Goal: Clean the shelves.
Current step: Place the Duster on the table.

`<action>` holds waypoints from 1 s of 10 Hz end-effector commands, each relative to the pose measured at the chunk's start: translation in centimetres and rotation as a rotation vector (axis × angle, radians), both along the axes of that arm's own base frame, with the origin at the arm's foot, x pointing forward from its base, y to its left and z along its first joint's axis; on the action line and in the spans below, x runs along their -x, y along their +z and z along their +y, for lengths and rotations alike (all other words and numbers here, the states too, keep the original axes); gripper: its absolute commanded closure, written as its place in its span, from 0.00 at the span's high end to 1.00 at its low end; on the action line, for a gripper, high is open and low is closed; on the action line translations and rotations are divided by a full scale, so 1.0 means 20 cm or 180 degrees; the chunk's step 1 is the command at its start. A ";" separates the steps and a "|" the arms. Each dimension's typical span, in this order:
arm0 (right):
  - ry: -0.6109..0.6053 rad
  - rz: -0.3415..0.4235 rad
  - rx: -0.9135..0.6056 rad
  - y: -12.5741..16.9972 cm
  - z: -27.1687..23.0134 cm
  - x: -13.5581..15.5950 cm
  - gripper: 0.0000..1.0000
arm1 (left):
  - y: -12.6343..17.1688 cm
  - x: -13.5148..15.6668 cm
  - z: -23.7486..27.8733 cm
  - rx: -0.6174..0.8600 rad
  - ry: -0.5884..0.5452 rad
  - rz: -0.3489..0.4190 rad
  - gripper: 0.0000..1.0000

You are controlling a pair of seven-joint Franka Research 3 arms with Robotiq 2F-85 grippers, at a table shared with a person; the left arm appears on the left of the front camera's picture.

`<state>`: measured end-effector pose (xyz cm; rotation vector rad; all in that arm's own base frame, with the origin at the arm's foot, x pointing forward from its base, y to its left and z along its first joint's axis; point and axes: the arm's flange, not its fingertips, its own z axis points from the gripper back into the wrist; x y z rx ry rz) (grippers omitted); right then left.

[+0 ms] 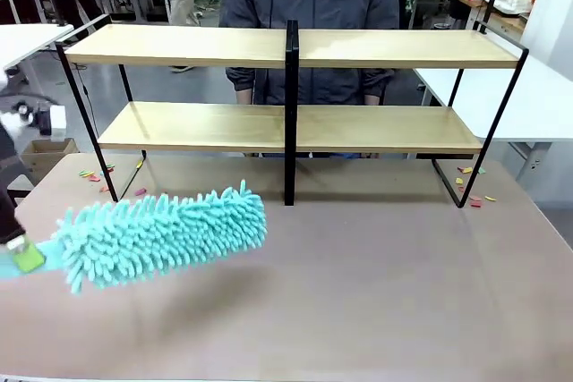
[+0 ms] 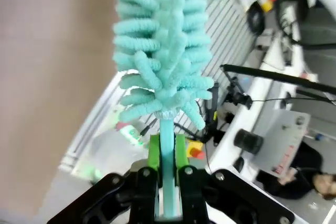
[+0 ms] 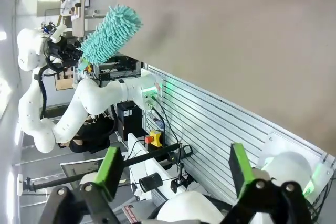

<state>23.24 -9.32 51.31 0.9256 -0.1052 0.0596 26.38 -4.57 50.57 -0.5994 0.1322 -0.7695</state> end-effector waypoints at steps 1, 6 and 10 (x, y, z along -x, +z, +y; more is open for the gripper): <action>0.0023 -0.0043 -0.0067 0.00 0.00 -0.01 1.00 | -0.07 0.07 0.02 0.0119 0.0004 0.0025 0.12; 0.0023 -0.0043 -0.0067 0.00 0.00 -0.01 1.00 | -0.12 -0.32 0.04 0.0078 -0.0575 0.0115 0.12; 0.0023 -0.0043 -0.0067 0.00 0.00 -0.01 1.00 | -0.25 -0.39 0.08 0.0047 -0.0654 0.0429 0.12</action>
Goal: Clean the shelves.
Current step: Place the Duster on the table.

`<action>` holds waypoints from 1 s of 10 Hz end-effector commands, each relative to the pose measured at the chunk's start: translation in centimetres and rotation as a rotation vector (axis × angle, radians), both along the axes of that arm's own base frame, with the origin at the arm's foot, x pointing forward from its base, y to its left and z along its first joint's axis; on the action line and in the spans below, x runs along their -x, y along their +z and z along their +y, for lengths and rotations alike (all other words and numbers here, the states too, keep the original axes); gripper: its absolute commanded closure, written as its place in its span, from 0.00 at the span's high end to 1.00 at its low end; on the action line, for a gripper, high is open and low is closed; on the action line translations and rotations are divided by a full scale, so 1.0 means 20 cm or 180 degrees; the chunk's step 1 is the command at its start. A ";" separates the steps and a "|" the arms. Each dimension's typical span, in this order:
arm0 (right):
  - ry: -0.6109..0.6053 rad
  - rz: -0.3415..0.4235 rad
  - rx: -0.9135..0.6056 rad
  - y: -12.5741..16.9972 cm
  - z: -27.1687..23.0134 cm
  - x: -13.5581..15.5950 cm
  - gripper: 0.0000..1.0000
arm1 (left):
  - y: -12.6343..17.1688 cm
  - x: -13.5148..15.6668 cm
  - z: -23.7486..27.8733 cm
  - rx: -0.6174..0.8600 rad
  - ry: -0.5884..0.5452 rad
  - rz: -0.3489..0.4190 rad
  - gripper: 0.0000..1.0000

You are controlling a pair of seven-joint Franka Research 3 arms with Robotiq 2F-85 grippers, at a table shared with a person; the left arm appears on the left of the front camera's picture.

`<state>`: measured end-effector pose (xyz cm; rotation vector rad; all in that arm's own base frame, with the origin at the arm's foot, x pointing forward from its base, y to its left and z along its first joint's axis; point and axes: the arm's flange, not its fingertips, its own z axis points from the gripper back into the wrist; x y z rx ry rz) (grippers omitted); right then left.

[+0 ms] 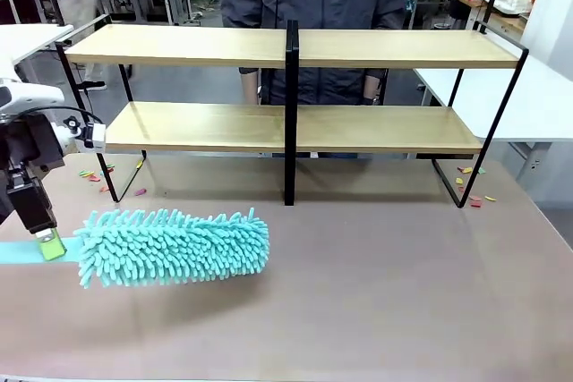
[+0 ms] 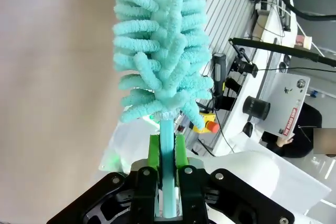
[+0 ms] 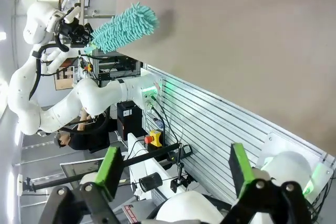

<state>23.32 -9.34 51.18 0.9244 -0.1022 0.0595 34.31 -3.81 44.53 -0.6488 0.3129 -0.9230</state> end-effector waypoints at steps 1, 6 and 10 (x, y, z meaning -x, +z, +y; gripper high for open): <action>0.0019 -0.0051 -0.0072 0.01 0.00 0.00 1.00 | 0.06 0.00 0.05 0.0038 0.0028 0.0022 0.12; 0.0019 -0.0051 -0.0072 0.01 0.00 0.00 1.00 | 0.14 -0.05 0.16 -0.0211 0.0835 -0.0754 1.00; 0.0019 -0.0051 -0.0072 0.01 0.00 0.00 1.00 | 0.33 0.08 0.43 0.0425 0.1991 -0.1504 1.00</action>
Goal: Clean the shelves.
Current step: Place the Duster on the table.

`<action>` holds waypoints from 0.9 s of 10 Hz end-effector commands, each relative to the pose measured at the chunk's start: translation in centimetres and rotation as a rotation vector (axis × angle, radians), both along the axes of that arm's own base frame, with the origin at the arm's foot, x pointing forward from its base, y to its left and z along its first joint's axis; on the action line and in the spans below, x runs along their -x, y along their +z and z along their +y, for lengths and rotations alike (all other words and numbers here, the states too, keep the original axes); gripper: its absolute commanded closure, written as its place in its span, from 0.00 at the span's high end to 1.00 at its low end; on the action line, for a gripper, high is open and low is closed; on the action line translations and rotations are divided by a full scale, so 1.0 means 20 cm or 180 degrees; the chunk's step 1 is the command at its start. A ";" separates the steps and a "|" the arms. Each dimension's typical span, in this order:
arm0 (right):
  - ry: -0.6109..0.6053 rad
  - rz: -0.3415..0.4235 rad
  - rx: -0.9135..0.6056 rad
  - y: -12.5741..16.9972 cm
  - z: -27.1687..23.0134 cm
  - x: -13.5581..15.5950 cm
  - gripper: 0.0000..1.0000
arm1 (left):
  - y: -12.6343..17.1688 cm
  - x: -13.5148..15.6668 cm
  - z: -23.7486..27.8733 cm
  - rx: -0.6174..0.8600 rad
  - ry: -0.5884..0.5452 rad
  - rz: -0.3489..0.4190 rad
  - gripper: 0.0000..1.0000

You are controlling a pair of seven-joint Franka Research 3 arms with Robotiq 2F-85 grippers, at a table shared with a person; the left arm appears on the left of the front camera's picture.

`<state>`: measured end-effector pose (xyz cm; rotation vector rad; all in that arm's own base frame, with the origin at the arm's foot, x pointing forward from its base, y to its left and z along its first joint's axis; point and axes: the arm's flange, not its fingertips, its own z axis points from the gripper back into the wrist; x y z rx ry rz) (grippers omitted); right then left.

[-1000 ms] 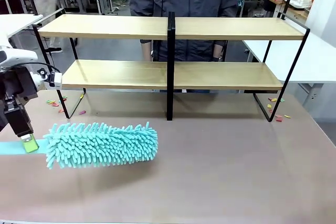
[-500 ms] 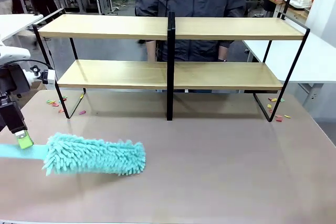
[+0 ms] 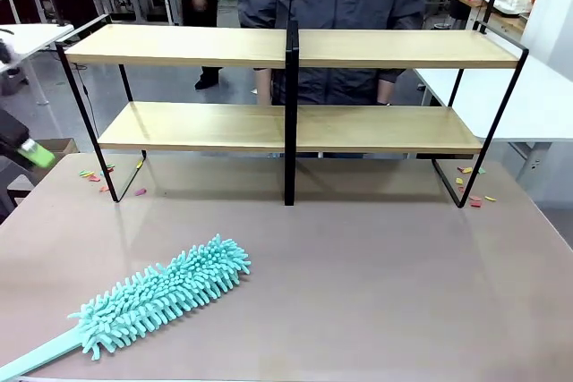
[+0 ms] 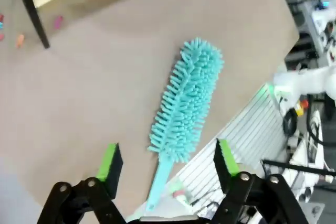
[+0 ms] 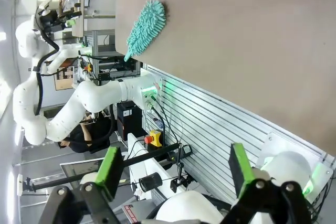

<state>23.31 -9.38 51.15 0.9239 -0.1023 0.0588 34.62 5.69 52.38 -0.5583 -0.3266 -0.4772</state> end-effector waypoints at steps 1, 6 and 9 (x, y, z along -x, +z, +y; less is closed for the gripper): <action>0.0021 -0.0052 -0.0073 0.01 0.01 0.00 1.00 | -0.04 0.15 -0.02 0.0354 0.0032 0.0003 1.00; 0.0021 -0.0052 -0.0073 0.01 0.01 0.00 1.00 | 0.02 0.12 0.21 0.2497 0.0921 0.0766 1.00; 0.0021 -0.0052 -0.0073 0.01 0.01 0.00 1.00 | -0.01 0.14 0.25 0.2504 0.0851 0.0783 1.00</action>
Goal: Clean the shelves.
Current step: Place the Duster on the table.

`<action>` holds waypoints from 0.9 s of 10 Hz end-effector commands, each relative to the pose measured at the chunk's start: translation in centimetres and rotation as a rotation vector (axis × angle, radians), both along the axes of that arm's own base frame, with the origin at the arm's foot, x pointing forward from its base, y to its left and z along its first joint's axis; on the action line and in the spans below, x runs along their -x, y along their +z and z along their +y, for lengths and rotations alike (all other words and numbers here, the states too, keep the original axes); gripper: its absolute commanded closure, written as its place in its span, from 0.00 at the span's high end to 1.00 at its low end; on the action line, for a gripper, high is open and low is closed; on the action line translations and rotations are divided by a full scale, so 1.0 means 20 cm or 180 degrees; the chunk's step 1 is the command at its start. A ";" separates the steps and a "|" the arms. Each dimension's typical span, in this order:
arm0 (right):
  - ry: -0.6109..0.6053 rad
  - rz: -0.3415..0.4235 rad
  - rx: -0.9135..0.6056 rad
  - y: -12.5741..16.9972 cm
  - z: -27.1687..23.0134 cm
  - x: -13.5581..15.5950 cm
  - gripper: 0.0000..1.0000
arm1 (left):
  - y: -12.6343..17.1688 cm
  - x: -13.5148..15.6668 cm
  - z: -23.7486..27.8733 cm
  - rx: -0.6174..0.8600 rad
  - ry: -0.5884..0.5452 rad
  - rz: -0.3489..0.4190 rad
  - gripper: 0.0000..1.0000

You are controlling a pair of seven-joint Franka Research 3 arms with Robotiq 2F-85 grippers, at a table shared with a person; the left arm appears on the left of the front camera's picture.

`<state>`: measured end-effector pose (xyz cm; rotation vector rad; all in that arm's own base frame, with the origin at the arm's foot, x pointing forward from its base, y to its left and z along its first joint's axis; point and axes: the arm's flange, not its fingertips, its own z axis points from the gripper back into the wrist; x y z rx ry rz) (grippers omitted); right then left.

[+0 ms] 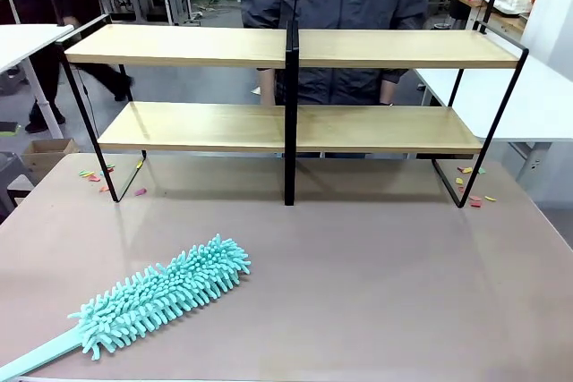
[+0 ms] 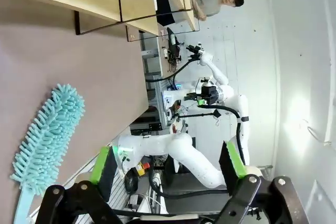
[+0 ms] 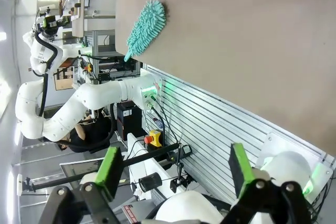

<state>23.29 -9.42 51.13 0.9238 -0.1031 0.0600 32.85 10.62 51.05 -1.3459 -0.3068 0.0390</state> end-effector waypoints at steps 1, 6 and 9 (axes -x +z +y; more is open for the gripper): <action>0.0019 -0.0048 -0.0074 0.01 0.01 0.00 1.00 | 0.06 0.05 0.00 -0.0136 -0.0002 -0.0137 1.00; 0.0019 -0.0048 -0.0074 0.01 0.01 0.00 1.00 | 0.06 0.05 0.00 -0.0136 -0.0002 -0.0137 1.00; 0.0019 -0.0048 -0.0074 0.01 0.01 0.00 1.00 | 0.06 0.05 0.00 -0.0136 -0.0002 -0.0137 1.00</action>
